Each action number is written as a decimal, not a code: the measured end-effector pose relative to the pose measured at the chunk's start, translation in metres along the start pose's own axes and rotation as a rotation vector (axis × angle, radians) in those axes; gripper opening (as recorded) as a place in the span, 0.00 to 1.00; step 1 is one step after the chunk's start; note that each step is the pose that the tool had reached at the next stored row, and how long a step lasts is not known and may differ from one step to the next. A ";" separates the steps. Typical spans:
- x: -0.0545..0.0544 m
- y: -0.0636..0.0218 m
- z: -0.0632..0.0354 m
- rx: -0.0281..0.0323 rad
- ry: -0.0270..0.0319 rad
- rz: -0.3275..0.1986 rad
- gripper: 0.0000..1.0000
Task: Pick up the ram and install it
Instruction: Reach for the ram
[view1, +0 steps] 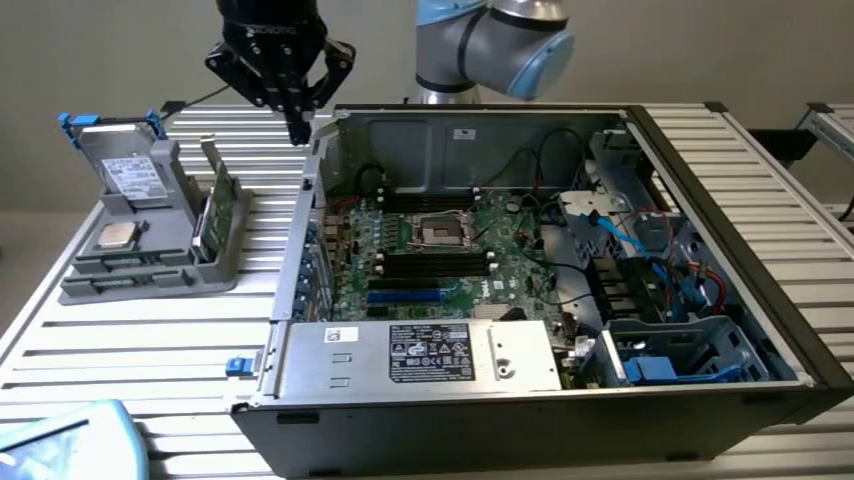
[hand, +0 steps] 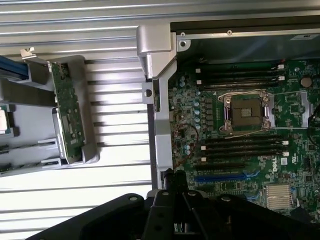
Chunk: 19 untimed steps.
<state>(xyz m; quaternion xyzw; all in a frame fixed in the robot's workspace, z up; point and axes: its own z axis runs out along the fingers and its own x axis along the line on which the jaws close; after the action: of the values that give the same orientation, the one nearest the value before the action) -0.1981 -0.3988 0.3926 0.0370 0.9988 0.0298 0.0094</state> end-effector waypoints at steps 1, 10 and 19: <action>0.005 -0.0004 -0.0002 -0.0005 0.0004 0.000 0.11; 0.046 -0.0034 -0.0010 -0.0043 0.0029 0.000 0.11; 0.086 -0.0065 -0.0018 -0.0069 0.0049 0.000 0.11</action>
<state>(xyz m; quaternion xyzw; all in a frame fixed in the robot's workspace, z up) -0.2847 -0.3989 0.3926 0.0371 0.9987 0.0334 0.0070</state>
